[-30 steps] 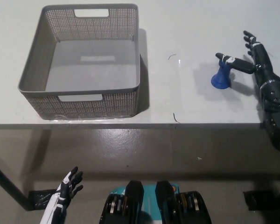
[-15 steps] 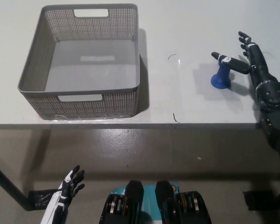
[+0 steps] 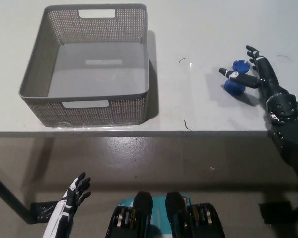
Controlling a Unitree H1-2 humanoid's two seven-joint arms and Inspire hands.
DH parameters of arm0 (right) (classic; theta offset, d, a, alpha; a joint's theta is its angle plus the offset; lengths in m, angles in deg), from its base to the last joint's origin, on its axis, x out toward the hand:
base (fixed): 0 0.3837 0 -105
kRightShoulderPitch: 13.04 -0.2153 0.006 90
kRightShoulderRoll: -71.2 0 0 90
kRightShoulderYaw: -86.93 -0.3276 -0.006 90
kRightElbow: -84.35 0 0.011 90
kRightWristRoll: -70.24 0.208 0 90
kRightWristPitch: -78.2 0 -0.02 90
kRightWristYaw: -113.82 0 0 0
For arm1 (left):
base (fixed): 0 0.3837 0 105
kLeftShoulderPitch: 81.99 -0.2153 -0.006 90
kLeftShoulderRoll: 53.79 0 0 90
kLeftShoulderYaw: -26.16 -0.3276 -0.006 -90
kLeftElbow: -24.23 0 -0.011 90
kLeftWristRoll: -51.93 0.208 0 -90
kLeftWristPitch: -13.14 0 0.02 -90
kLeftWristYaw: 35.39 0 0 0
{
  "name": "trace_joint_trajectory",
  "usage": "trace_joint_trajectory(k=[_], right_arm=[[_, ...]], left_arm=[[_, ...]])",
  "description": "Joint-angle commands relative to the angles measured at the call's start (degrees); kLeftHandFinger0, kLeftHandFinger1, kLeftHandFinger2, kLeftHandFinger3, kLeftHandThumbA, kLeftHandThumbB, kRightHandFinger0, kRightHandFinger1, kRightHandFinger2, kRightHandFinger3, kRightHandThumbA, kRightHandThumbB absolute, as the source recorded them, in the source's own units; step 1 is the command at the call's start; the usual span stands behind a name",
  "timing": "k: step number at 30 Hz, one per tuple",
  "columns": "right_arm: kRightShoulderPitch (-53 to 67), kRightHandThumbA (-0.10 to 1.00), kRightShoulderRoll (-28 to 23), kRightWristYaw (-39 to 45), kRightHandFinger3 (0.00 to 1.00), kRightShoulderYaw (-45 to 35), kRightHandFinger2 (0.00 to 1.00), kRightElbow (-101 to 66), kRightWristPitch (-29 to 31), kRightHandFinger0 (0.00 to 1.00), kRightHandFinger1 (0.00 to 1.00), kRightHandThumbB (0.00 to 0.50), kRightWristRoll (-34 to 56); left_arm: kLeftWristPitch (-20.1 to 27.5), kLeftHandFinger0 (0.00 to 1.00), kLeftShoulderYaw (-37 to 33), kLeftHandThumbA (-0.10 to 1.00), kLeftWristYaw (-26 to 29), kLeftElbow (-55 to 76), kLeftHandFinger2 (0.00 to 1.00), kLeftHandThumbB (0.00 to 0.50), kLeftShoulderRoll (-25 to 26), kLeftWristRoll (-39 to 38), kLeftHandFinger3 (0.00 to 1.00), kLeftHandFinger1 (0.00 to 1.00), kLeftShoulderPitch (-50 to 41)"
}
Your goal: Use the right hand to pick up a chess pieces and put it into a container on the left hand side
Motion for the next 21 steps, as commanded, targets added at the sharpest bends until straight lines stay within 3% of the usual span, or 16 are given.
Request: trace_joint_trajectory(k=[1, 6, 14, 17, 19, 20, 21], right_arm=[[-1.50, 0.99, -0.62, -0.94, 1.00, 0.74, 1.00, 0.26, 1.40, 1.00, 1.00, 0.387, -0.81], [-0.97, 0.98, -0.42, -0.89, 1.00, 0.51, 1.00, 1.37, 0.11, 1.00, 1.00, 0.415, -0.17], [-0.78, 0.95, -0.30, 0.42, 1.00, -0.20, 1.00, 2.52, -0.65, 1.00, 1.00, 0.402, 0.79], [-0.87, 0.90, -0.14, 0.94, 1.00, -0.90, 1.00, 2.67, -1.04, 1.00, 1.00, 0.395, 1.61], [-1.41, 0.78, 0.05, -2.25, 1.00, -0.20, 1.00, 2.43, -1.48, 1.00, 1.00, 0.357, 0.45], [-1.57, 0.59, 0.36, -5.33, 0.79, -0.12, 0.65, 2.27, -1.18, 0.57, 0.56, 0.330, 0.04], [-1.70, 0.52, 0.47, -6.57, 0.61, -0.13, 0.49, 2.22, -1.06, 0.36, 0.38, 0.321, -0.07]], left_arm=[[0.54, 1.00, 0.19, 1.00, -0.47, 0.55, 1.00, 0.217, 0.23, 0.19, 1.00, 1.00, 0.62], [0.65, 1.00, 0.21, 1.00, -0.60, 0.77, 1.00, 0.229, 0.20, -0.16, 1.00, 1.00, 0.34], [0.14, 1.00, 0.20, 1.00, -0.91, 0.75, 1.00, 0.218, 0.49, -0.39, 1.00, 1.00, 1.28], [-0.42, 1.00, 0.26, 1.00, -0.87, 1.06, 1.00, 0.221, 0.59, -0.34, 1.00, 1.00, 1.56], [0.04, 1.00, 0.29, 1.00, -0.88, 0.57, 1.00, 0.229, 0.65, -0.25, 1.00, 1.00, 2.15], [0.24, 1.00, 0.21, 1.00, -1.03, 0.49, 1.00, 0.225, 0.76, -0.25, 1.00, 1.00, 2.16], [0.25, 1.00, 0.19, 1.00, -1.12, 0.47, 1.00, 0.225, 0.86, -0.24, 1.00, 1.00, 2.32]])
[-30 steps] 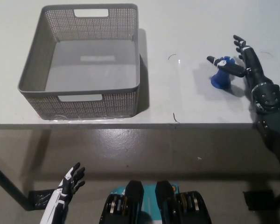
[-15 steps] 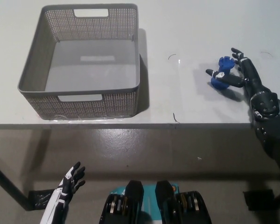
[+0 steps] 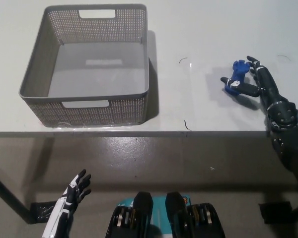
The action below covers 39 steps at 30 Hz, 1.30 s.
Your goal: Use the right hand to pick up a chess pieces and put it into a container on the left hand side
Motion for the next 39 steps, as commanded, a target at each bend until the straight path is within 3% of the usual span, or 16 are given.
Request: trace_joint_trajectory(k=[1, 2, 3, 4, 6, 10, 15, 18, 22, 28, 29, 30, 32, 34, 37, 39], right_arm=[[-2.59, 0.35, 0.38, -6.89, 0.37, -0.48, 0.32, 0.25, -0.90, 0.14, 0.21, 0.287, -0.17], [-2.87, 0.06, 0.62, -10.20, 0.15, -0.17, 0.25, 0.05, -0.76, 0.01, 0.06, 0.224, -0.79], [-2.98, -0.08, 0.73, -11.07, 0.22, -0.41, 0.37, -0.08, -0.27, 0.00, 0.07, 0.187, -0.57], [-3.09, -0.10, 0.75, -10.91, 0.40, -0.93, 0.51, -0.28, 0.19, 0.00, 0.16, 0.151, 0.04], [-3.17, -0.10, 0.65, -10.71, 0.56, -1.54, 0.61, -0.84, 1.84, 0.00, 0.26, 0.127, 0.71], [-3.69, -0.10, 0.65, -11.39, 0.64, -2.22, 0.66, -1.22, 1.98, 0.03, 0.31, 0.130, 0.93], [-4.32, -0.10, 0.70, -11.33, 0.61, -3.51, 0.63, -1.47, 2.16, 0.00, 0.28, 0.130, 1.70], [-4.52, -0.10, 0.80, -12.04, 0.60, -3.85, 0.62, -1.72, 2.27, 0.00, 0.27, 0.127, 1.75], [-5.76, -0.10, 1.03, -12.56, 0.59, -4.85, 0.61, -2.42, 1.93, 0.00, 0.24, 0.126, 2.40], [-7.98, -0.10, 2.07, -13.51, 0.66, -3.71, 0.65, -8.12, 4.45, 0.00, 0.28, 0.116, 0.43], [-8.36, -0.10, 2.35, -13.61, 0.68, -3.31, 0.64, -10.22, 4.15, 0.00, 0.26, 0.113, -0.11], [-8.53, -0.10, 2.61, -13.39, 0.63, -3.36, 0.63, -11.94, 3.53, 0.00, 0.26, 0.110, -0.05], [-8.78, -0.10, 3.30, -13.35, 0.60, -3.41, 0.65, -14.29, 3.51, 0.01, 0.31, 0.119, -0.01], [-9.20, -0.10, 4.26, -13.01, 0.54, -3.23, 0.59, -17.47, 2.93, 0.00, 0.28, 0.103, -0.28], [-9.42, -0.10, 5.87, -12.36, 0.64, -3.44, 0.63, -22.38, -0.18, 0.01, 0.29, 0.099, -0.05], [-10.08, -0.10, 6.92, -12.39, 0.60, -3.38, 0.55, -24.22, -2.00, 0.00, 0.27, 0.111, -0.28]], left_arm=[[-0.13, 1.00, 0.24, 1.00, -1.22, 0.58, 1.00, 0.235, 0.78, -0.64, 1.00, 1.00, 1.30], [-0.41, 1.00, 0.25, 1.00, -1.14, 0.71, 1.00, 0.232, 0.78, -0.50, 1.00, 1.00, 1.48], [-0.62, 1.00, 0.24, 1.00, -1.11, 0.95, 1.00, 0.226, 0.74, -0.48, 1.00, 1.00, 1.54], [-0.73, 1.00, 0.25, 1.00, -1.14, 0.98, 1.00, 0.229, 0.76, -0.45, 1.00, 1.00, 1.55], [-0.68, 1.00, 0.14, 1.00, -1.11, 1.09, 1.00, 0.235, 0.95, 0.28, 1.00, 1.00, 1.55], [-1.21, 1.00, 0.16, 1.00, -0.90, 1.13, 1.00, 0.227, 0.94, 0.63, 1.00, 1.00, 1.73], [-1.01, 1.00, 0.21, 1.00, -1.04, 0.82, 1.00, 0.228, 1.05, 0.51, 1.00, 1.00, 2.26], [-1.03, 1.00, 0.11, 1.00, -1.23, 0.95, 1.00, 0.197, 1.13, 0.41, 1.00, 1.00, 2.23], [-1.12, 1.00, 0.16, 1.00, -1.29, 0.81, 1.00, 0.205, 1.41, 0.50, 1.00, 1.00, 2.84], [-1.70, 1.00, -0.02, 1.00, -1.59, 1.07, 1.00, 0.197, 1.78, 0.28, 1.00, 1.00, 2.75], [-1.80, 1.00, 0.05, 1.00, -1.47, 1.18, 1.00, 0.201, 1.63, 0.14, 1.00, 1.00, 2.71], [-1.75, 1.00, 0.06, 1.00, -1.42, 1.17, 1.00, 0.202, 1.61, 0.20, 1.00, 1.00, 2.70], [-1.63, 1.00, 0.07, 1.00, -1.38, 1.12, 1.00, 0.198, 1.57, 0.39, 1.00, 1.00, 2.60], [-1.49, 1.00, 0.08, 1.00, -1.17, 1.24, 1.00, 0.195, 1.43, 0.81, 1.00, 1.00, 2.44], [-1.02, 1.00, 0.04, 1.00, -1.32, 1.01, 1.00, 0.191, 1.60, 0.96, 1.00, 1.00, 2.51], [-1.17, 1.00, 0.09, 1.00, -1.44, 0.89, 1.00, 0.194, 1.63, 0.75, 1.00, 1.00, 2.61]])
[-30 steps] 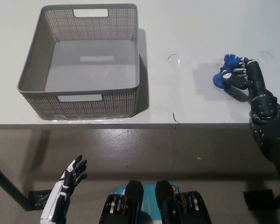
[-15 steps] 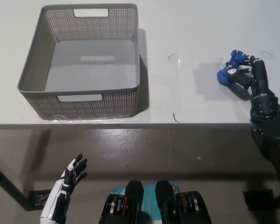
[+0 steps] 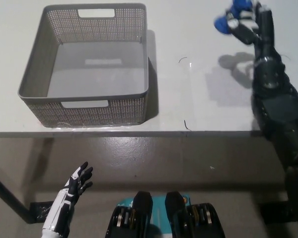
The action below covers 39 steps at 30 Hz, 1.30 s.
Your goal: Use the right hand to pick up a chess pieces and put it into a container on the left hand side
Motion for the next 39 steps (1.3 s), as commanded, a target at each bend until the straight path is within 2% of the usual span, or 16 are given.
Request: trace_joint_trajectory(k=[1, 5, 7, 9, 12, 15, 16, 17, 18, 20, 24, 27, 29, 31, 36, 39], right_arm=[[-5.81, -0.10, 2.29, -1.09, 0.59, 0.51, 0.54, -5.31, -2.45, 0.00, 0.25, 0.115, -1.08], [-7.47, -0.10, 4.07, -0.43, 0.68, 0.67, 0.69, -4.41, -0.83, 0.00, 0.35, 0.104, -1.07], [-8.85, -0.10, 5.07, -1.13, 0.71, 1.82, 0.69, -2.94, -0.12, 0.00, 0.35, 0.111, -2.51], [-9.84, -0.10, 6.35, -1.63, 0.64, 2.66, 0.63, -1.95, -0.02, 0.00, 0.30, 0.117, -3.08], [-11.00, -0.10, 8.62, -2.19, 0.66, 3.47, 0.63, -0.76, -0.30, 0.00, 0.29, 0.142, -3.04], [-11.94, -0.10, 10.63, -1.27, 0.64, 3.71, 0.66, 1.30, 0.78, 0.02, 0.34, 0.131, -2.45], [-12.39, -0.10, 12.04, -1.29, 0.56, 4.72, 0.61, 2.62, 1.70, 0.19, 0.43, 0.124, -3.28], [-12.58, -0.10, 12.47, -1.21, 0.48, 4.89, 0.46, 3.13, 1.99, 0.11, 0.29, 0.122, -3.34], [-12.87, -0.10, 13.41, -0.81, 0.47, 5.56, 0.40, 4.05, 3.01, 0.01, 0.17, 0.125, -3.68], [-13.25, -0.10, 15.37, -1.99, 0.41, 6.75, 0.41, 5.49, 3.34, 0.00, 0.09, 0.136, -4.65], [-13.61, -0.10, 17.85, -2.81, 0.51, 8.00, 0.60, 7.25, 2.54, 0.00, 0.18, 0.109, -5.18], [-13.46, -0.10, 19.52, -3.49, 0.34, 9.19, 0.52, 9.41, 3.46, 0.00, 0.14, 0.124, -6.01], [-13.03, -0.10, 19.81, -3.20, 0.38, 10.08, 0.55, 9.92, 3.71, 0.00, 0.14, 0.114, -6.75], [-12.89, -0.10, 20.27, -3.04, 0.64, 10.70, 0.67, 10.51, 1.73, 0.00, 0.23, 0.103, -7.11], [-12.32, -0.10, 20.43, -1.64, 0.77, 11.28, 0.65, 13.06, 2.38, 0.00, 0.22, 0.097, -6.98], [-12.50, -0.10, 19.59, -0.12, 0.85, 12.31, 0.79, 14.34, 0.64, 0.03, 0.37, 0.140, -7.59]], left_arm=[[0.17, 1.00, 0.10, 1.00, -0.63, 1.12, 1.00, 0.193, 0.74, 0.58, 1.00, 1.00, 0.27], [1.04, 1.00, -0.04, 1.00, -0.89, 0.87, 1.00, 0.177, 1.01, 0.90, 1.00, 1.00, 0.37], [0.36, 1.00, -0.04, 1.00, -0.81, 1.28, 1.00, 0.190, 1.01, 1.04, 1.00, 1.00, 0.45], [0.51, 1.00, -0.01, 1.00, -0.71, 1.10, 1.00, 0.182, 1.03, 1.25, 1.00, 1.00, 0.63], [0.86, 1.00, -0.19, 1.00, -0.53, 1.05, 1.00, 0.199, 1.30, 2.37, 1.00, 1.00, 0.70], [0.30, 1.00, -0.33, 1.00, -0.82, 1.20, 1.00, 0.195, 1.45, 2.25, 1.00, 1.00, 0.76], [0.23, 1.00, -0.44, 1.00, -0.78, 1.20, 1.00, 0.189, 1.59, 2.66, 1.00, 1.00, 0.75], [0.06, 1.00, -0.46, 1.00, -0.70, 1.27, 1.00, 0.190, 1.64, 2.87, 1.00, 1.00, 0.73], [0.35, 1.00, -0.48, 1.00, -0.70, 1.15, 1.00, 0.195, 1.71, 2.95, 1.00, 1.00, 0.82], [0.36, 1.00, -0.52, 1.00, -1.01, 1.01, 1.00, 0.211, 1.76, 2.47, 1.00, 1.00, 1.00], [-0.27, 1.00, -0.65, 1.00, -1.36, 1.43, 1.00, 0.200, 1.89, 2.22, 1.00, 1.00, 1.12], [-0.95, 1.00, -0.67, 1.00, -1.66, 2.11, 1.00, 0.211, 2.25, 2.30, 1.00, 1.00, 1.15], [-0.48, 1.00, -0.80, 1.00, -2.29, 1.84, 1.00, 0.209, 2.59, 1.80, 1.00, 1.00, 1.29], [-0.57, 1.00, -0.87, 1.00, -2.15, 1.94, 1.00, 0.214, 2.83, 2.49, 1.00, 1.00, 1.54], [-0.78, 1.00, -1.11, 1.00, -2.21, 2.26, 1.00, 0.212, 3.04, 3.15, 1.00, 1.00, 2.58], [-1.85, 1.00, -1.28, 1.00, -2.30, 2.78, 1.00, 0.219, 3.27, 3.59, 1.00, 1.00, 3.13]])
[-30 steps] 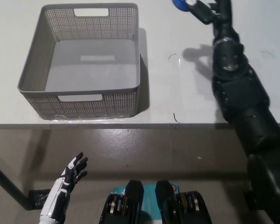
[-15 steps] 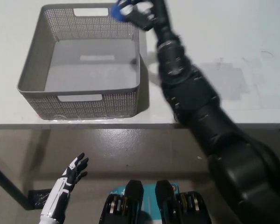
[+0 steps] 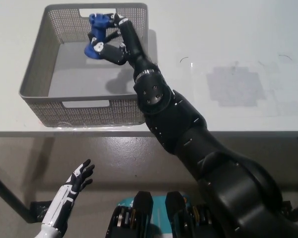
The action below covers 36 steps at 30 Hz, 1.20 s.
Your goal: Use the right hand to pick up a chess pieces and put it into a container on the left hand side
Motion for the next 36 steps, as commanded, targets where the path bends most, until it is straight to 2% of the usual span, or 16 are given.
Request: trace_joint_trajectory(k=[1, 3, 4, 5, 6, 7, 9, 12, 16, 19, 22, 25, 27, 31, 33, 36], right_arm=[[-4.33, -0.06, -0.45, 1.07, 0.89, 1.71, 0.87, 0.53, -0.71, 0.09, 0.46, 0.180, -2.21], [-4.39, 0.17, -1.04, 2.06, 0.93, 1.78, 0.94, 0.65, -0.67, 0.30, 0.64, 0.254, -1.80], [-4.36, 0.29, -1.38, 3.36, 1.00, 1.92, 0.98, 0.67, -0.27, 0.49, 0.77, 0.288, -1.69], [-4.35, 0.41, -1.67, 5.05, 1.00, 1.95, 1.00, 0.64, -0.35, 0.73, 0.97, 0.340, -1.47], [-4.29, 0.52, -2.19, 8.15, 1.00, 1.88, 1.00, 0.49, -0.84, 0.90, 1.00, 0.389, -0.96], [-4.15, 0.60, -2.47, 9.28, 1.00, 1.77, 1.00, 0.34, -0.75, 0.98, 1.00, 0.417, -0.74], [-3.78, 0.68, -3.21, 11.74, 1.00, 1.62, 1.00, 0.08, 0.23, 1.00, 1.00, 0.451, -0.41], [-3.88, 0.80, -4.18, 13.25, 1.00, 3.03, 1.00, -0.46, -1.42, 1.00, 1.00, 0.437, -2.10], [-3.78, 0.91, -4.97, 13.51, 1.00, 4.42, 1.00, -1.15, -2.79, 1.00, 1.00, 0.470, -3.13], [-3.36, 0.94, -5.56, 13.48, 1.00, 4.58, 1.00, -1.82, -2.65, 1.00, 1.00, 0.467, -3.00], [-2.90, 0.94, -6.57, 13.52, 1.00, 3.41, 1.00, -4.15, -1.89, 1.00, 1.00, 0.441, -2.04], [-2.81, 0.99, -7.85, 13.23, 1.00, 2.82, 1.00, -7.27, -2.10, 1.00, 1.00, 0.455, -2.02], [-1.91, 1.00, -9.51, 13.58, 1.00, 1.24, 1.00, -13.23, -3.14, 1.00, 1.00, 0.419, -0.94], [0.58, 0.99, -12.16, 15.16, 1.00, -2.07, 1.00, -26.17, -5.21, 1.00, 1.00, 0.407, 1.33], [1.98, 1.00, -13.74, 14.87, 1.00, -3.21, 1.00, -33.23, -7.58, 1.00, 1.00, 0.426, 0.68], [4.85, 0.99, -15.15, 15.62, 1.00, -4.97, 1.00, -41.20, -9.71, 1.00, 1.00, 0.403, 1.90]], left_arm=[[-0.87, 1.00, -0.45, 1.00, -1.00, 2.34, 1.00, 0.211, 1.10, 1.30, 1.00, 1.00, 1.53], [-1.42, 1.00, -0.54, 1.00, -1.28, 2.45, 1.00, 0.203, 1.35, 1.28, 1.00, 1.00, 2.08], [-1.53, 1.00, -0.55, 1.00, -1.25, 2.27, 1.00, 0.202, 1.35, 1.29, 1.00, 1.00, 2.34], [-1.57, 1.00, -0.57, 1.00, -1.23, 2.15, 1.00, 0.205, 1.36, 1.34, 1.00, 1.00, 2.49], [-1.66, 1.00, -0.63, 1.00, -1.27, 2.05, 1.00, 0.206, 1.40, 1.44, 1.00, 1.00, 2.69], [-1.90, 1.00, -0.70, 1.00, -1.37, 2.21, 1.00, 0.207, 1.44, 1.48, 1.00, 1.00, 2.78], [-2.26, 1.00, -0.87, 1.00, -1.69, 2.46, 1.00, 0.199, 1.63, 1.41, 1.00, 1.00, 2.91], [-2.10, 1.00, -0.90, 1.00, -1.82, 1.98, 1.00, 0.208, 1.55, 1.11, 1.00, 1.00, 3.34], [-2.95, 1.00, -0.83, 1.00, -2.24, 2.26, 1.00, 0.250, 1.52, 0.76, 1.00, 1.00, 3.63], [-2.04, 1.00, -1.00, 1.00, -2.69, 1.69, 1.00, 0.229, 1.53, 0.74, 1.00, 1.00, 3.87], [-2.43, 1.00, -0.95, 1.00, -2.87, 1.83, 1.00, 0.238, 1.49, 0.55, 1.00, 1.00, 3.97], [-2.20, 1.00, -0.90, 1.00, -3.17, 1.62, 1.00, 0.240, 1.68, 0.66, 1.00, 1.00, 4.23], [-2.43, 1.00, -0.83, 1.00, -2.96, 1.72, 0.99, 0.233, 1.65, 1.24, 1.00, 1.00, 4.33], [-2.61, 1.00, -0.72, 1.00, -3.25, 1.99, 1.00, 0.207, 1.83, 1.06, 1.00, 1.00, 4.47], [-1.06, 1.00, -0.89, 1.00, -4.12, 1.24, 1.00, 0.197, 2.29, 0.40, 1.00, 1.00, 4.50], [-0.09, 1.00, -0.92, 1.00, -4.08, 0.92, 1.00, 0.186, 1.86, 0.09, 1.00, 1.00, 3.56]])
